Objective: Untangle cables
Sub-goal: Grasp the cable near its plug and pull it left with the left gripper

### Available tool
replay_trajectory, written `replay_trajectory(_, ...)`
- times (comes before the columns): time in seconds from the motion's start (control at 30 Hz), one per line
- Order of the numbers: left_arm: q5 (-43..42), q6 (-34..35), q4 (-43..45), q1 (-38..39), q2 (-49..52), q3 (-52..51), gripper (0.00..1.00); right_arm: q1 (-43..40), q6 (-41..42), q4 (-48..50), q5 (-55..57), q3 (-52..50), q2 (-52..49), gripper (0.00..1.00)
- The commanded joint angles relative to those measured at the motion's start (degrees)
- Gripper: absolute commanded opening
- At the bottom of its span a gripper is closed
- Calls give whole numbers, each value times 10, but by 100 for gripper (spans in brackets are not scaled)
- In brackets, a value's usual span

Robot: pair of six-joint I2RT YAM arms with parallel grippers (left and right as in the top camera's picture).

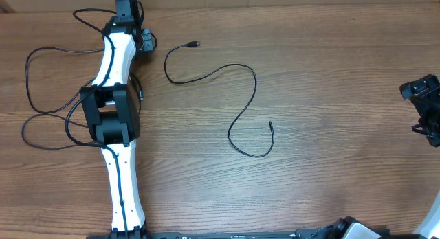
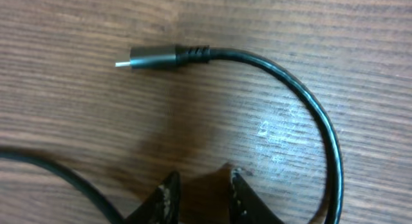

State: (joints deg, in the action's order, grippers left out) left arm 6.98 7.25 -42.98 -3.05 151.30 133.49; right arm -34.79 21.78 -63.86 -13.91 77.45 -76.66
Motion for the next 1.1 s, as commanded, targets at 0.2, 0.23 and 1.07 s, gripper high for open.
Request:
replay_trajectory(0.2, 26, 62, -113, -38, -5, -5, 4, -1, -5, 3, 6, 6, 2, 100)
replay_trajectory(0.23, 26, 68, -126, -42, -7, -2, 4, -1, -5, 3, 6, 6, 2, 100)
replay_trajectory(1.07, 24, 108, -272, -71, -129, 16, 51, -1, -5, 3, 6, 6, 2, 100)
